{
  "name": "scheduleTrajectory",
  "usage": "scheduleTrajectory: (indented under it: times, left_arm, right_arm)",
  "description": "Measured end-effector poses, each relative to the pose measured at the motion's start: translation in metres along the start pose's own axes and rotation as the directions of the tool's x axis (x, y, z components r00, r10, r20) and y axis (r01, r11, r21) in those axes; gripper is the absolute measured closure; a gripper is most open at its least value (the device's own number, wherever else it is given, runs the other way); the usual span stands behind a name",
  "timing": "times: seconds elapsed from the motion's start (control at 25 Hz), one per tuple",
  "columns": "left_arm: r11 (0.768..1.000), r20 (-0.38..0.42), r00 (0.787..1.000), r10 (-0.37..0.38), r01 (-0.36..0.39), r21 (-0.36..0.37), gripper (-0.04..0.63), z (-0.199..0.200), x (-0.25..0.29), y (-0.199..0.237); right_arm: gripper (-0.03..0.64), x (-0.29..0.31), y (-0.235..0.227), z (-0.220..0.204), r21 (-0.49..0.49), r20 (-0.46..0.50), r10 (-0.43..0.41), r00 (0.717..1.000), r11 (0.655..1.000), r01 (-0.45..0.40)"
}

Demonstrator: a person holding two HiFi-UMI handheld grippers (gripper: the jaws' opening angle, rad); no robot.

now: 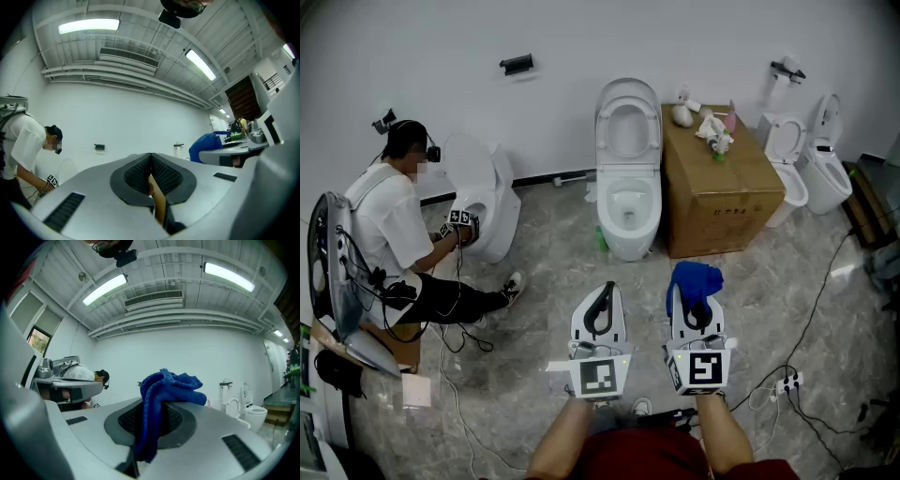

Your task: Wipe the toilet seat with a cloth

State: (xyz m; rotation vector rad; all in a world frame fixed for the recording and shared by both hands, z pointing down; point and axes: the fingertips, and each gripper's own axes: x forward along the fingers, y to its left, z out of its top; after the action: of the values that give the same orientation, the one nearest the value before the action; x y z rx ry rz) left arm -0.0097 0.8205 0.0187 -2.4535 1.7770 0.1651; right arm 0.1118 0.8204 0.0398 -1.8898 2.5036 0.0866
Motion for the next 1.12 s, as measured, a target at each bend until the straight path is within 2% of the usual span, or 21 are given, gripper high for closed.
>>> scheduleTrajectory:
  times: [0.8, 1.12]
  left_arm:
    - [1.000, 0.006, 0.999, 0.031, -0.031, 0.003, 0.580, -0.009, 0.015, -0.045]
    - [0.999, 0.001, 1.000, 0.027, -0.027, -0.018, 0.580, -0.019, 0.050, -0.029]
  right_arm:
    - [0.563, -0.003, -0.042, -0.015, 0.016, 0.006, 0.036, 0.999, 0.999, -0.036]
    - [0.563, 0.036, -0.047, -0.025, 0.006, -0.029, 0.040, 0.999, 0.999, -0.040]
